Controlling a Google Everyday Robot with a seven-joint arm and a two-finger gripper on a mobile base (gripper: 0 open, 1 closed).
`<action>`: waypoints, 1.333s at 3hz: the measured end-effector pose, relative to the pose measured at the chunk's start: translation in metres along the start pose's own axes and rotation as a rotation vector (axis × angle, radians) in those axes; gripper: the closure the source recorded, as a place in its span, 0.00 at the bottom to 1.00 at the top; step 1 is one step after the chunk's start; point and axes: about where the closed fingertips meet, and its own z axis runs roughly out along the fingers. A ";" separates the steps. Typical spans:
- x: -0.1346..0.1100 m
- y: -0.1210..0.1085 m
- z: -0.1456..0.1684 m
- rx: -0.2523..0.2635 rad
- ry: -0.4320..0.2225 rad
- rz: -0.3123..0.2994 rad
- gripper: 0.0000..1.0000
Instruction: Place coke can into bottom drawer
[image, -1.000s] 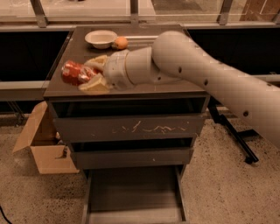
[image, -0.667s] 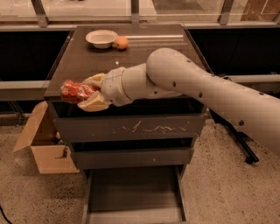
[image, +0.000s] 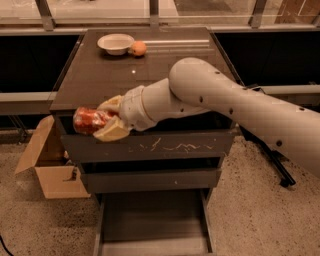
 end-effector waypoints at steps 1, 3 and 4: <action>0.037 0.051 -0.005 -0.072 0.062 0.062 1.00; 0.105 0.107 -0.007 -0.123 0.139 0.203 1.00; 0.161 0.117 0.001 -0.130 0.190 0.244 1.00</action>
Offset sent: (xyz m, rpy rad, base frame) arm -0.1138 -0.1033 -0.1807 -0.1737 0.3983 -0.1225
